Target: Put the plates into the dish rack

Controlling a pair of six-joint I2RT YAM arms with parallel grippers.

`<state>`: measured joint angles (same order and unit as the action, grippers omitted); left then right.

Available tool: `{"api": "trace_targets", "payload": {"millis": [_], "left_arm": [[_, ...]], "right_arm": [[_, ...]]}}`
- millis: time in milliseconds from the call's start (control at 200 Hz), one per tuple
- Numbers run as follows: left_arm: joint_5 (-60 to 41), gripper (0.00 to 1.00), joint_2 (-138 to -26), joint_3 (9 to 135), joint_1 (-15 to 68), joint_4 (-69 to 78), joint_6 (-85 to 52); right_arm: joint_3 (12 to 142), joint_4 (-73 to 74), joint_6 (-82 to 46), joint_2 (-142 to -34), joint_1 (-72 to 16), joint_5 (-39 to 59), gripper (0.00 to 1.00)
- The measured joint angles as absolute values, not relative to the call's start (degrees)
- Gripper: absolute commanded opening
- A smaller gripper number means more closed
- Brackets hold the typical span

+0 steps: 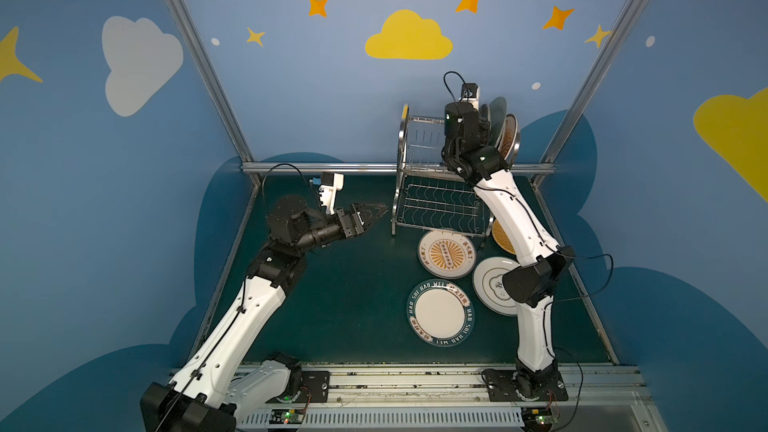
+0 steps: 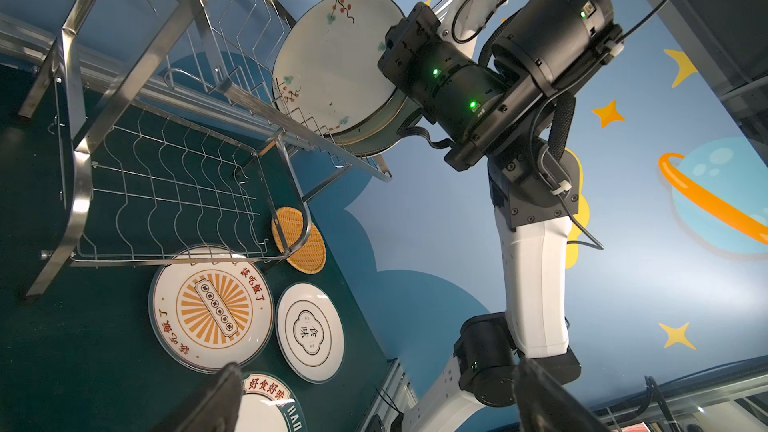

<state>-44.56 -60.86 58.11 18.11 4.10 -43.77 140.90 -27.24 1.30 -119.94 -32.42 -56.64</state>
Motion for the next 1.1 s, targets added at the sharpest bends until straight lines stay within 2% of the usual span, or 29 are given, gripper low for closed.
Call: {"api": "trace_targets", "payload": {"millis": [536,1071,1101], "left_arm": [[-44.6,1.0,-60.9,58.1,18.0,4.1,-43.8],[-44.8,1.0,-60.9,58.1,17.6,4.1,-44.0],[-44.8,1.0,-60.9,58.1,17.6,4.2,-44.0]], "right_arm": [[136.2,-25.4,2.4,-117.2,-31.9,-55.4,0.0],[134.2,-23.7,5.0,-115.9,-31.1,-52.3,0.0],[134.1,-23.7,5.1,-115.8,-31.0,-52.2,0.02]]}}
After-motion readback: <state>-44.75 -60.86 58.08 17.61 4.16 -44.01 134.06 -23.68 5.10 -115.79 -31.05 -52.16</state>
